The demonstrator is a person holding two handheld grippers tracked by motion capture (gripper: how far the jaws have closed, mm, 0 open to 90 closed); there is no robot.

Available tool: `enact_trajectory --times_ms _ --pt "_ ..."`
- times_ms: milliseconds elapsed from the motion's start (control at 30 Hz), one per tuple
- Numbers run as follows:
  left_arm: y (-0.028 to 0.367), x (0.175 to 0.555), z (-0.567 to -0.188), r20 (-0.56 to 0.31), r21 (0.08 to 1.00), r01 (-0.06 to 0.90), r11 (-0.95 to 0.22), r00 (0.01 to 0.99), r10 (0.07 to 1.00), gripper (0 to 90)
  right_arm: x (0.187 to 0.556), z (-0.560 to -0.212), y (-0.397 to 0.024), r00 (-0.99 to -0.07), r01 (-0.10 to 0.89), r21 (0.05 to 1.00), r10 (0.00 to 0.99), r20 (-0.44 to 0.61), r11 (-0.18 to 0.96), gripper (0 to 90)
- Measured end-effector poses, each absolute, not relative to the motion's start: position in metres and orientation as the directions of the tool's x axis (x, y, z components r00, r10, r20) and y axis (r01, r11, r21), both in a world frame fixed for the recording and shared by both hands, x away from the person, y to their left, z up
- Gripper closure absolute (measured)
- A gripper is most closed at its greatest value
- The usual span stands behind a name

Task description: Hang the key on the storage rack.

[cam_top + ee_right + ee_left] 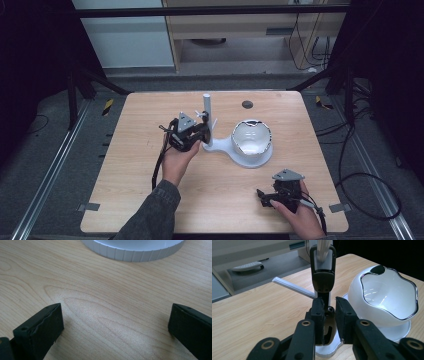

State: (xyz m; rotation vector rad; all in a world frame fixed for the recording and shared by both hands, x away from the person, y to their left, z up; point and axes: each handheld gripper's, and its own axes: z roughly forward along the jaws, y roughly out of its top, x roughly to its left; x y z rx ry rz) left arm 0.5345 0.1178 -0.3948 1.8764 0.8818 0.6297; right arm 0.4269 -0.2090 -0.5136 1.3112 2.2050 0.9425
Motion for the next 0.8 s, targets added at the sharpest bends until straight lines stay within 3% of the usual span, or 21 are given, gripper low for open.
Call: enact_trajectory --times_ms 400,767,800 --pt "0.122 0.523 -0.393 0.065 0.896 0.309 -0.318 0.618 0.783 68.5 0.427 -0.514 -0.209 -0.475 0.606 0.724 0.880 -0.002 0.329 0.3" --pt "0.125 0.511 -0.391 0.090 0.878 0.309 -0.366 0.645 0.759 46.4 0.427 -0.514 -0.209 -0.476 0.606 0.724 0.880 -0.002 0.329 0.3" --pt "0.122 0.508 -0.391 0.140 0.861 0.288 -0.419 0.657 0.741 40.3 0.427 -0.514 -0.209 -0.476 0.606 0.724 0.880 -0.002 0.329 0.4"
